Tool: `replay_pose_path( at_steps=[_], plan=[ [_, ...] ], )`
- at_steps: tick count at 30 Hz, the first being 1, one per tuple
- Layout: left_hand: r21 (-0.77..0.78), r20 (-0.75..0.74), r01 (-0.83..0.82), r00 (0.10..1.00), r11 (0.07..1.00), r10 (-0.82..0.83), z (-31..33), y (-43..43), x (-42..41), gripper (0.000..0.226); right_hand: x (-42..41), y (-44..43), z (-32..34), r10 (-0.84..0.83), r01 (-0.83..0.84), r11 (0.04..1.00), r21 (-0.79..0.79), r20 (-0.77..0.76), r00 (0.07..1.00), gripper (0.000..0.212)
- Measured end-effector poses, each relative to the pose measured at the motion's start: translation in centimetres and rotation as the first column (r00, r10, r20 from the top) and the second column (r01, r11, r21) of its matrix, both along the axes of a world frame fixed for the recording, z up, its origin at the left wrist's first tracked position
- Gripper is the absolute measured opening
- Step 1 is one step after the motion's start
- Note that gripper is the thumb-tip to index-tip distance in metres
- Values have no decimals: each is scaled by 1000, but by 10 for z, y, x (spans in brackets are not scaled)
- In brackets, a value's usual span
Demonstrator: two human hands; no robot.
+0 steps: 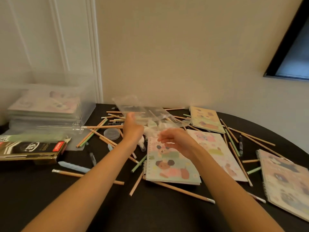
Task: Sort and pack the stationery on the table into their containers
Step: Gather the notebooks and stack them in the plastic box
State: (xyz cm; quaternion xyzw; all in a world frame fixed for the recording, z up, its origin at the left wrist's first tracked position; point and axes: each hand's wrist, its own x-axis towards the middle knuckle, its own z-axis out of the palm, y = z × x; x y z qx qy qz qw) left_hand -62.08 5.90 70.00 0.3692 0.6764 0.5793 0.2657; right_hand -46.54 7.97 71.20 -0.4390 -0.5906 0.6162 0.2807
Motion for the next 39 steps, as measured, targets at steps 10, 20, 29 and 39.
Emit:
replay_pose_path(
  at_steps=[10, 20, 29, 39],
  plan=[
    [-209, -376, -80, 926, 975, -5, -9, -73, -61, 34, 22, -15, -22, -578, 576, 816, 49, 77, 813, 30],
    [-266, -561, -4, 814, 964, -151, -11, -71, -10, 38, 40, -15, -24, -403, 222, 909, 352, 614, 679, 61],
    [-500, -695, 164, 510, 851, -507, -46, -58, 21, 51, 39, 0, -22, -308, 150, 948, 279, 693, 652, 55],
    [-427, -704, 110, 583, 898, -406, -47, -45, 17, 30, 36, 14, -7, -298, 289, 954, 78, 306, 904, 32]
  ],
)
